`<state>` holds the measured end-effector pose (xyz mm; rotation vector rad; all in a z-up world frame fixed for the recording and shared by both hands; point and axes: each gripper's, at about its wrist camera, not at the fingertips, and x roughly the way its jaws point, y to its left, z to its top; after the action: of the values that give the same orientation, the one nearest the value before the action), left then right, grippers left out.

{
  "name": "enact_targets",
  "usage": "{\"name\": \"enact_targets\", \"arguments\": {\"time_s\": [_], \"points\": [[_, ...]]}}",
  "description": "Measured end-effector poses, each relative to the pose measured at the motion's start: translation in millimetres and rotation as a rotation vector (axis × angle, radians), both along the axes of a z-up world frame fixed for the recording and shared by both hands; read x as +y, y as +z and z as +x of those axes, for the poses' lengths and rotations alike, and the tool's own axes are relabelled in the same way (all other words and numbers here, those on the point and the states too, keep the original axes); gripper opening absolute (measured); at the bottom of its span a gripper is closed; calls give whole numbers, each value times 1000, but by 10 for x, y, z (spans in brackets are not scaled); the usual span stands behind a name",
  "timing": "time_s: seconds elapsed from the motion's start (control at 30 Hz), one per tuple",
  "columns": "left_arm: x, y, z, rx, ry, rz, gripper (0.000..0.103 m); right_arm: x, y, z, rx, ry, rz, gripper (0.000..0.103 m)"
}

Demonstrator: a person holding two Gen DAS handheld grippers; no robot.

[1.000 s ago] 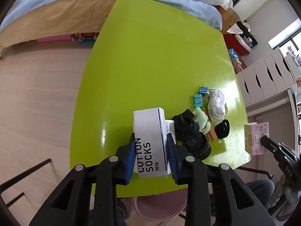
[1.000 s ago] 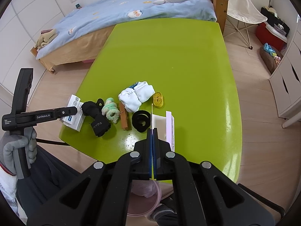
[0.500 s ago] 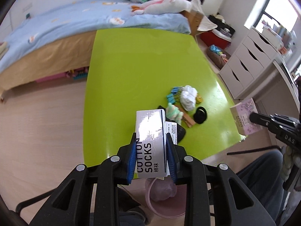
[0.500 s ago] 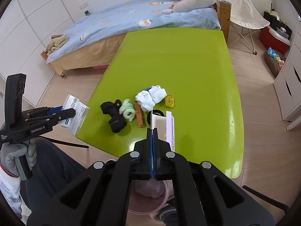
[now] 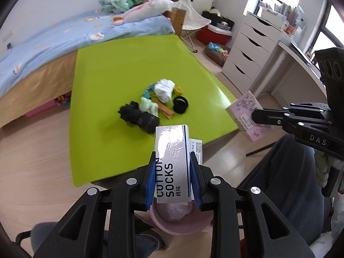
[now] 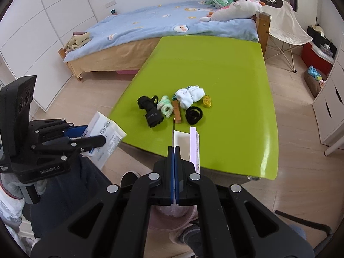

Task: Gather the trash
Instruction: 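Carry the box over the pink wastebasket and open the left gripper while the right gripper drops the card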

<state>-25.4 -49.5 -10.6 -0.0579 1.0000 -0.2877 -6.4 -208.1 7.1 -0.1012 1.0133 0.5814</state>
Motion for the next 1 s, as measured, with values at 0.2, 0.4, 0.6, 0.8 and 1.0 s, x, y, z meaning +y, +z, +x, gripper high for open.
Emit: {"name": "enact_targets", "arguments": {"time_s": [0.2,0.4,0.6,0.8,1.0], "points": [[-203,-80,-112,16,-59,11,28,-71,-47,-190,14,2,5,0],[-334,-121,-192,30,-101,1,34,-117,-47,-280,23,8,10,0],[-336,-152,-188,36,-93,-5,77,-119,-32,-296,24,18,18,0],[-252,-123,-199,21,-63,-22,95,-96,-39,-338,29,40,24,0],[-98,-27,-217,-5,-16,-7,95,-10,-60,-389,38,74,27,0]]}}
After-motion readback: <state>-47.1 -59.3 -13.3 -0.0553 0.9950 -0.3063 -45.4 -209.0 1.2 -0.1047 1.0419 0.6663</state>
